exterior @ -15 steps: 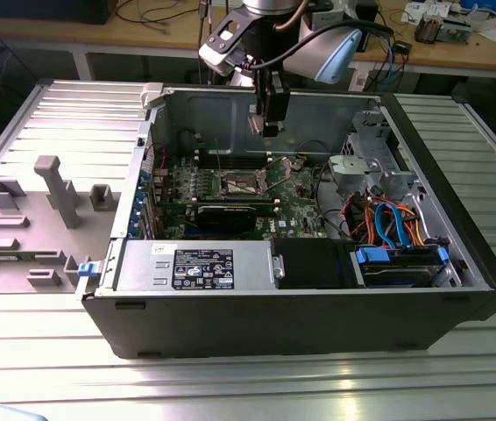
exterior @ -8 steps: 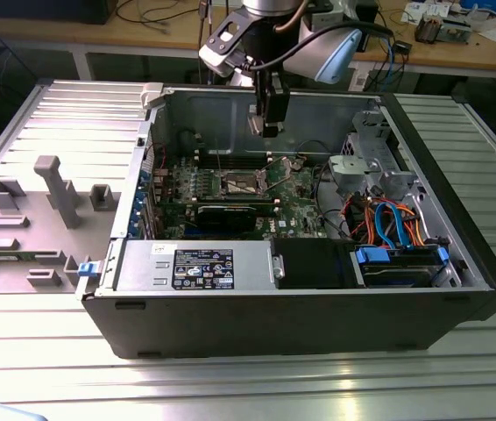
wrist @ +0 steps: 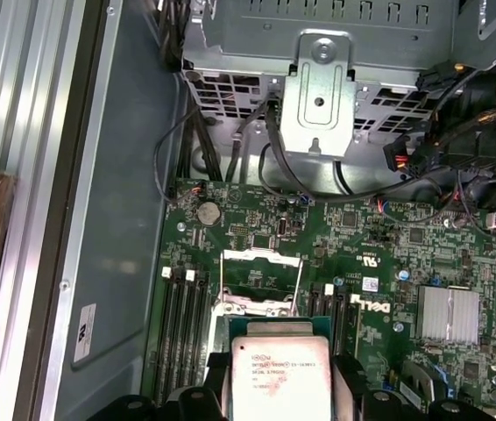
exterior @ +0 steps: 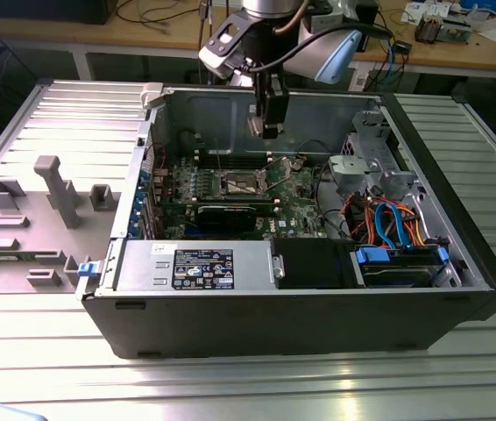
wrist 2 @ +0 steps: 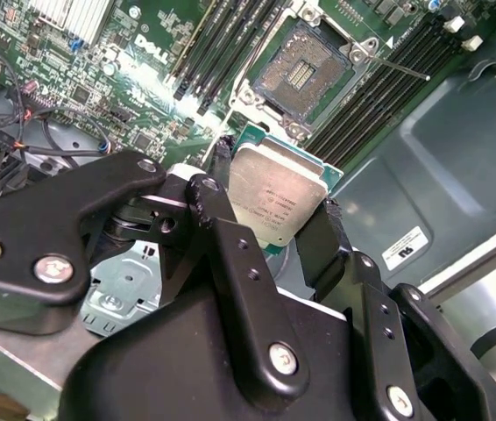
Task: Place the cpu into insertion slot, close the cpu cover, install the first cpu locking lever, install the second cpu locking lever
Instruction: 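Place the cpu into insertion slot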
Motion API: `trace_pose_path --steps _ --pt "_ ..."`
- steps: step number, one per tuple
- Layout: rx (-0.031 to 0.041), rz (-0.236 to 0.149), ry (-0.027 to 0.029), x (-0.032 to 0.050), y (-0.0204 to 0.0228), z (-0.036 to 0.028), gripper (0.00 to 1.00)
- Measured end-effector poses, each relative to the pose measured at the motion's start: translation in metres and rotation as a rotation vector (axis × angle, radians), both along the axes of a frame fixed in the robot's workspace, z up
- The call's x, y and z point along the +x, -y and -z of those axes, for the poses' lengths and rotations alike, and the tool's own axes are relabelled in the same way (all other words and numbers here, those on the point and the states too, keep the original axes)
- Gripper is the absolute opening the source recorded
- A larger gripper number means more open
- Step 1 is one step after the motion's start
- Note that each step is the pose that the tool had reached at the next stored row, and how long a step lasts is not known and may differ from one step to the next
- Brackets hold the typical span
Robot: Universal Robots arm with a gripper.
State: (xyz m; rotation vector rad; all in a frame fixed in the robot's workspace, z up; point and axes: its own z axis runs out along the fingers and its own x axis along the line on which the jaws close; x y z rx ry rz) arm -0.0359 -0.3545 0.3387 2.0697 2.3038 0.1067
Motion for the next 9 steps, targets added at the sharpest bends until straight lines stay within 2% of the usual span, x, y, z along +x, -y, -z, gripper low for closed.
trace_pose_path --steps 5,7,9 --pt "0.0 0.028 0.0 -0.0006 0.0 0.0015 0.55" --pt "0.0 0.052 -0.0001 -0.0007 0.0 0.0022 0.55" --pt "-0.0001 0.055 -0.0002 -0.0007 0.0 0.0023 0.55"
